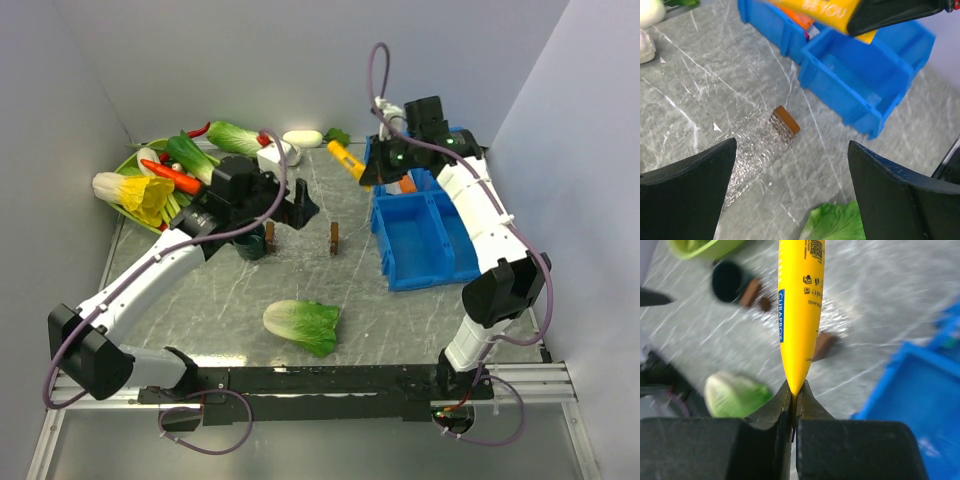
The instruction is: Prepare toiletry sets of a toothbrush and toothpaste on the tray
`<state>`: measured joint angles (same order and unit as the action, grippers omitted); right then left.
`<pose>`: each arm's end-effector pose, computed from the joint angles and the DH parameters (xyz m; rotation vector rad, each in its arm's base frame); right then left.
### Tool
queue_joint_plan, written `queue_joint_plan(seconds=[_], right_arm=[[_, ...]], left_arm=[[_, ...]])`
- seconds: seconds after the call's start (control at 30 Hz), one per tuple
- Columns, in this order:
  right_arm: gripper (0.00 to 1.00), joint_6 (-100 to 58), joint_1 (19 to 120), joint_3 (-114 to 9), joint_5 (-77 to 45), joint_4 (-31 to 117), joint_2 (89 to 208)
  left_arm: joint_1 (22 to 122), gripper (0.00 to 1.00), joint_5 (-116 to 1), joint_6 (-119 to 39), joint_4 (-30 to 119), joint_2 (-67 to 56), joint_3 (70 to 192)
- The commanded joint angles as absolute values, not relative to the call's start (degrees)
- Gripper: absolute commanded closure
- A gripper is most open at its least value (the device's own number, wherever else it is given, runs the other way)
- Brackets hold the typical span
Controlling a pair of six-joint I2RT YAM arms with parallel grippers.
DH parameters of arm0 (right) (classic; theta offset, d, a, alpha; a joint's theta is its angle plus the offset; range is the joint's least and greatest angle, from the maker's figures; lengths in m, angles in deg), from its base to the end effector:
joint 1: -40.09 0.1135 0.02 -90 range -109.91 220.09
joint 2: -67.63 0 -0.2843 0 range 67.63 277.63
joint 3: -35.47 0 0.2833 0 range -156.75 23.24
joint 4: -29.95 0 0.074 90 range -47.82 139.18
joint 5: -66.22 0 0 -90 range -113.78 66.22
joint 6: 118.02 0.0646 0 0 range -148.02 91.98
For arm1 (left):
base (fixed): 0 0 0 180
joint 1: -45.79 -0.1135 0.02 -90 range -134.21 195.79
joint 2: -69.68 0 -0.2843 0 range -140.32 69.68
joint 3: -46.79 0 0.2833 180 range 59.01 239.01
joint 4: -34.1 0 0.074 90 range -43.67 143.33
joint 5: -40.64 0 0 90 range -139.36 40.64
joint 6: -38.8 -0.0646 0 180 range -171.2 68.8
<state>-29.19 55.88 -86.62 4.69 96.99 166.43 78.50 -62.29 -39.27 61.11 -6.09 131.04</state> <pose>0.3940 0.1434 0.4160 -0.5883 2.2482 0.7069 0.2952 -0.2068 0.3873 0.5077 1.8882 -0.7368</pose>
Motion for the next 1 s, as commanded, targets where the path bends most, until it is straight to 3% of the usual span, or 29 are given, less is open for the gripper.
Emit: queue_joint_plan(seconds=[0.0,0.23,0.53,0.97], right_arm=[[1.0,-28.9,58.7,-84.5,10.2,101.1,162.1],[1.0,-29.7,61.4,-79.5,13.2,105.4,158.3],[1.0,-29.1,63.7,-71.2,18.7,108.5,152.7],[1.0,-28.5,68.2,-68.3,25.0,110.3,153.1]], left_arm=[[81.0,0.03,-54.6,-48.6,62.0,-2.1,129.4],[81.5,0.03,-52.4,-58.9,62.5,-0.9,127.0],[82.5,0.03,-58.6,-66.6,63.5,-0.6,125.5],[89.1,0.03,-63.3,-69.4,69.2,2.3,123.4]])
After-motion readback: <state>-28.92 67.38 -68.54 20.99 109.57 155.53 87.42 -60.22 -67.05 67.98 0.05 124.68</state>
